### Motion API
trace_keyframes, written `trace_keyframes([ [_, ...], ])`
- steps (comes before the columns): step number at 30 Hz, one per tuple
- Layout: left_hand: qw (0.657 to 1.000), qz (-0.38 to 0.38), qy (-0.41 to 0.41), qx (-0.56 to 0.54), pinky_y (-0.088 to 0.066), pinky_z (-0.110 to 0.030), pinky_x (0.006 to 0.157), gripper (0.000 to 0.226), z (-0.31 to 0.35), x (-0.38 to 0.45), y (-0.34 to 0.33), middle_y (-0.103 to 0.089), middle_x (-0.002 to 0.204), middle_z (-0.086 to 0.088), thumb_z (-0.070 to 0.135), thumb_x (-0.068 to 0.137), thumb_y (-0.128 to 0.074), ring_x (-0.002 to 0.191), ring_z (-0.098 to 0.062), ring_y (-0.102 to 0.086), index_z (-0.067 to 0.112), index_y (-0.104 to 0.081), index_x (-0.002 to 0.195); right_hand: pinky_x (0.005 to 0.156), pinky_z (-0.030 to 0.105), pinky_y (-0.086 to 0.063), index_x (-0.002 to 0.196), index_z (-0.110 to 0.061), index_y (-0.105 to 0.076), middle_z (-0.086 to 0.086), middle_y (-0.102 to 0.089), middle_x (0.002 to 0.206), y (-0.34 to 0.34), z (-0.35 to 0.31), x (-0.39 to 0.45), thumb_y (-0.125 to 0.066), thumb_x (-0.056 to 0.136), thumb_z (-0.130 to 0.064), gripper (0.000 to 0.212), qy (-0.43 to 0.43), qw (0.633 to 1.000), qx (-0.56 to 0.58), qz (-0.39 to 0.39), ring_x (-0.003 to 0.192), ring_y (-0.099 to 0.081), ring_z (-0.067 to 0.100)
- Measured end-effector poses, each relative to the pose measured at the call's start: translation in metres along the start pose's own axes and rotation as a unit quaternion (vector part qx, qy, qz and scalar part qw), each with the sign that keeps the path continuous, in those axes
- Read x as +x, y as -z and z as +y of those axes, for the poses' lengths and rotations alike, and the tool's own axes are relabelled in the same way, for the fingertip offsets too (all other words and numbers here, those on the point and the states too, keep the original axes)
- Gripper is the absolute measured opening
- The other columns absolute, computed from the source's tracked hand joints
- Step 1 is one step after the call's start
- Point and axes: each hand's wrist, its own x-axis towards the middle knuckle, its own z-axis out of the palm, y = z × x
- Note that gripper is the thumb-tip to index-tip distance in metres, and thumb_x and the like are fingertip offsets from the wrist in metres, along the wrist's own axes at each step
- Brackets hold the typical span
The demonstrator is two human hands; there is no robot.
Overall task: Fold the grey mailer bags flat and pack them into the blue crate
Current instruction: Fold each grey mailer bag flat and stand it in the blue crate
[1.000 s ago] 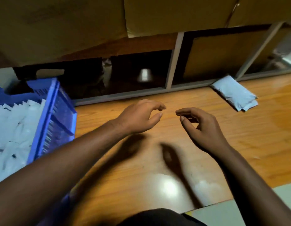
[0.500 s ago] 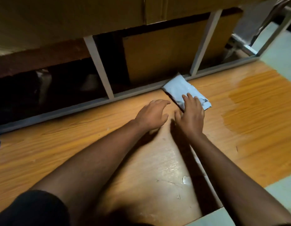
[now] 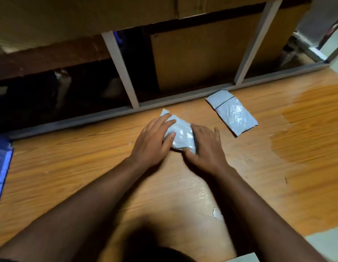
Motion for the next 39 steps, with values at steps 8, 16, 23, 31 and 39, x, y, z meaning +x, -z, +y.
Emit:
trace_keyframes([
  [8,0.971,0.041,0.232,0.033,-0.028,-0.047,0.122,0.053,-0.070,-0.133,0.000,-0.052,0.152,0.000,0.043,0.108,-0.026,0.143,-0.019,-0.042,0.018,-0.054,0.144,0.125,0.061,-0.006,0.153,-0.012,-0.038,0.008,-0.045,0.151,-0.058,-0.104,0.012,-0.059,0.077,-0.043,0.085,0.206,0.959,0.011,-0.197,0.146,-0.031,0.025],
  [16,0.966,0.047,0.240,0.084,-0.020,-0.040,0.126,0.055,-0.076,-0.123,0.008,-0.049,0.155,-0.003,0.040,0.108,-0.023,0.148,-0.020,-0.036,0.016,-0.057,0.143,0.117,0.044,-0.030,0.143,-0.016,-0.059,0.006,-0.054,0.151,-0.066,-0.127,0.028,-0.035,0.094,-0.045,0.061,0.151,0.977,0.001,-0.148,0.138,-0.048,0.027],
  [23,0.963,0.020,0.250,0.099,-0.007,-0.039,0.129,0.069,-0.083,-0.118,-0.002,-0.030,0.166,0.002,0.047,0.106,-0.004,0.157,-0.014,-0.013,0.017,-0.039,0.157,0.124,0.055,-0.017,0.148,-0.015,-0.053,0.006,-0.045,0.159,-0.110,-0.147,0.029,-0.022,0.106,-0.041,0.059,0.097,0.980,-0.112,-0.130,0.152,-0.031,0.032],
  [31,0.959,0.047,0.254,0.116,-0.016,-0.042,0.127,0.058,-0.089,-0.112,-0.012,-0.038,0.163,-0.002,0.038,0.109,-0.017,0.156,-0.018,-0.020,0.014,-0.049,0.151,0.126,0.053,-0.015,0.155,-0.012,-0.044,0.004,-0.038,0.164,-0.119,-0.151,0.032,-0.020,0.107,-0.039,0.060,0.077,0.983,-0.112,-0.123,0.156,-0.021,0.030],
  [39,0.957,0.073,0.245,0.136,-0.025,-0.047,0.124,0.054,-0.095,-0.109,-0.022,-0.046,0.157,-0.008,0.033,0.109,-0.024,0.153,-0.026,-0.030,0.009,-0.054,0.146,0.126,0.054,-0.013,0.158,-0.010,-0.038,0.006,-0.031,0.167,-0.120,-0.151,0.035,-0.015,0.107,-0.041,0.063,0.081,0.978,-0.126,-0.143,0.157,-0.016,0.032],
])
